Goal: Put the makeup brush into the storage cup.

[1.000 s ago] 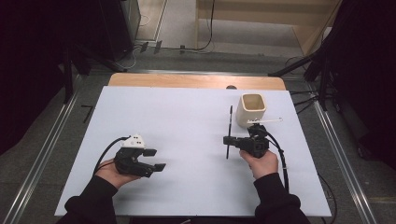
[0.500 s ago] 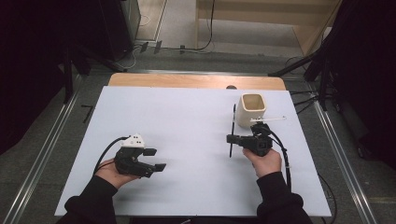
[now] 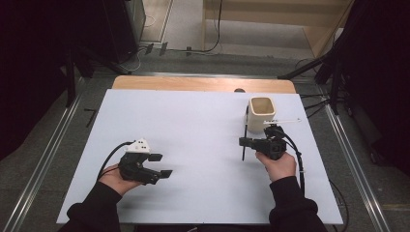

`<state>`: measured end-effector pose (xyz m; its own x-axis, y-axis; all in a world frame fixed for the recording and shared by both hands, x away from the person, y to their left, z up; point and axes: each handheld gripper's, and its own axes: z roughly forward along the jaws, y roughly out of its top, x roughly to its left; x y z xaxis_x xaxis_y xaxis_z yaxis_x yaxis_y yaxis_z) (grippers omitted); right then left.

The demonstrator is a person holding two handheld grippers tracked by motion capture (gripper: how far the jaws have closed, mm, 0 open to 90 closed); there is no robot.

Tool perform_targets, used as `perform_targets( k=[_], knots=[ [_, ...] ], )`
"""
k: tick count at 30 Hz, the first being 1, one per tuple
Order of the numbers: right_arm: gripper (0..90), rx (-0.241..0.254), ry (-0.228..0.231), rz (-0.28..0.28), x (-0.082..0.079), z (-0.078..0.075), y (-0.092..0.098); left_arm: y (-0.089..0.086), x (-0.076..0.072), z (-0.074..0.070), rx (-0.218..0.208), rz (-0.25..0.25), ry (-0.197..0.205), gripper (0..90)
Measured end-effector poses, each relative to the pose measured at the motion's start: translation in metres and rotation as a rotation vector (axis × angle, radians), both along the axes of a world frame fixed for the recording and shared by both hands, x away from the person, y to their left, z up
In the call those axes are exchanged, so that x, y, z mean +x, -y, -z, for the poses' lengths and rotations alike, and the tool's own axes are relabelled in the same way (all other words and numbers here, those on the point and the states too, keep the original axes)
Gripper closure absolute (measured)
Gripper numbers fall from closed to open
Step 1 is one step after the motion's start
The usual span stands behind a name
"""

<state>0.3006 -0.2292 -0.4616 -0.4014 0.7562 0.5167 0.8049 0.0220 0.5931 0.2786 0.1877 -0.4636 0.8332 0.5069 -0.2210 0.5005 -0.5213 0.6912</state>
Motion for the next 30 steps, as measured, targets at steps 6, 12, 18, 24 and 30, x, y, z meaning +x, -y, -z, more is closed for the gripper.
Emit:
perform_targets(
  k=[6, 12, 18, 24, 30],
  knots=[
    [86.4, 0.002, 0.003, 0.015, 0.002, -0.002, 0.008, 0.0, 0.0, 0.001, 0.011, 0.0, 0.007, 26.2],
    [86.4, -0.003, 0.001, 0.018, 0.004, -0.004, 0.013, 0.0, 0.0, 0.001, 0.005, -0.003, 0.006, 25.1],
    [86.4, -0.015, 0.003, 0.021, 0.007, -0.006, 0.018, 0.0, 0.0, 0.001, 0.009, 0.003, 0.004, 25.0],
    [86.4, -0.024, 0.008, 0.025, 0.012, -0.009, 0.023, 0.001, 0.0, 0.001, 0.011, 0.005, 0.005, 25.0],
    [86.4, -0.022, 0.01, 0.041, 0.019, -0.011, 0.03, 0.0, 0.001, 0.002, 0.017, 0.003, 0.008, 25.1]
  ],
)
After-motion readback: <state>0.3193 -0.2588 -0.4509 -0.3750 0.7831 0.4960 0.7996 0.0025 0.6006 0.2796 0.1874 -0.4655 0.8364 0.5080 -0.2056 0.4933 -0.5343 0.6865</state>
